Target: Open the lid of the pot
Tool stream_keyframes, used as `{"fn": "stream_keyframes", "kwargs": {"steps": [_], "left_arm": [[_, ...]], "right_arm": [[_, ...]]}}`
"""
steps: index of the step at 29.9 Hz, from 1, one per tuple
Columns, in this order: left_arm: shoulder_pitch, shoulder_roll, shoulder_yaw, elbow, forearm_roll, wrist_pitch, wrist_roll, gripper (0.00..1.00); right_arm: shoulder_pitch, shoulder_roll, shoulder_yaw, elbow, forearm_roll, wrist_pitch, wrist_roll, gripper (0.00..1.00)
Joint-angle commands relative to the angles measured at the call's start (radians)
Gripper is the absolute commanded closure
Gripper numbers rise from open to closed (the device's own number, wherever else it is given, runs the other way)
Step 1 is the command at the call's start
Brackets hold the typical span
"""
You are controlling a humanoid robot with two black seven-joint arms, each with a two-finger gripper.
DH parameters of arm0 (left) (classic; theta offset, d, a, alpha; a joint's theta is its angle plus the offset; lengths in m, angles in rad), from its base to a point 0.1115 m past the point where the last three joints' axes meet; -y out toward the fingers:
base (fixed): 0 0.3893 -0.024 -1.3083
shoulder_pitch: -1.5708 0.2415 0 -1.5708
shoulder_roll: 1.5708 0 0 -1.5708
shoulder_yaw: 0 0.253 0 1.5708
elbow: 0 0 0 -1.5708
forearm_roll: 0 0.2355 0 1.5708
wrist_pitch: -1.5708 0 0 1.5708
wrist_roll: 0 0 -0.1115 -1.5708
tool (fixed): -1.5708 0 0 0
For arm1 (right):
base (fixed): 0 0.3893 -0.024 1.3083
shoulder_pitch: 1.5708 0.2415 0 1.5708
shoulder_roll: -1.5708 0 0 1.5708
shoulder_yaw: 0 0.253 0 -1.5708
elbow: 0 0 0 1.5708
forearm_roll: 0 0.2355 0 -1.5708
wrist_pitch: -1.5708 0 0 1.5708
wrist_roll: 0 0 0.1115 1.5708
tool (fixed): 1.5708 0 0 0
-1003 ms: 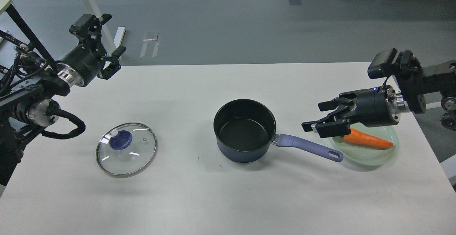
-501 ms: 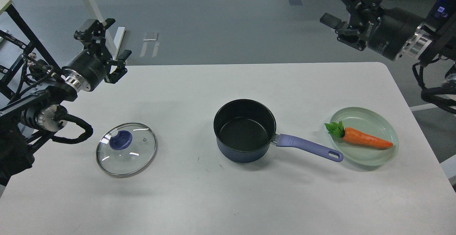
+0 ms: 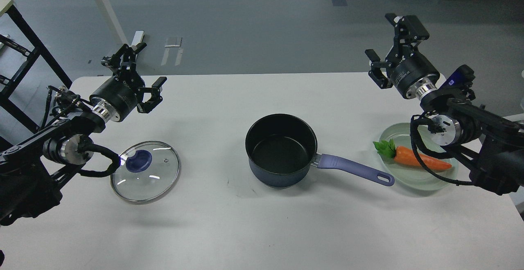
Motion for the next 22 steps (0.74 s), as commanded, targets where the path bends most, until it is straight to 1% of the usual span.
{"fn": "stream_keyframes", "kwargs": {"steps": [1, 3, 6, 14, 17, 22], "left_arm": [[0.020, -0.020, -0.027, 0.013, 0.000, -0.016, 0.001, 0.01], [0.028, -0.025, -0.036, 0.013, 0.000, -0.022, 0.003, 0.01], [0.031, -0.029, -0.044, 0.013, 0.000, -0.026, 0.004, 0.01], [0.033, -0.042, -0.044, 0.014, 0.001, -0.025, 0.006, 0.01], [0.037, -0.054, -0.046, 0.014, 0.001, -0.023, 0.004, 0.01], [0.037, -0.063, -0.046, 0.023, 0.001, -0.022, 0.006, 0.01]], "right_arm": [[-0.015, 0.055, -0.007, -0.086, 0.000, 0.167, 0.000, 0.01], [-0.015, 0.061, -0.008, -0.118, 0.014, 0.206, 0.000, 0.00], [-0.023, 0.063, -0.011, -0.118, 0.046, 0.212, 0.000, 0.00], [-0.047, 0.113, -0.008, -0.129, 0.037, 0.200, 0.000, 0.00], [-0.052, 0.142, -0.008, -0.157, 0.037, 0.191, 0.000, 0.00], [-0.069, 0.150, -0.008, -0.157, 0.035, 0.195, 0.000, 0.00]]}}
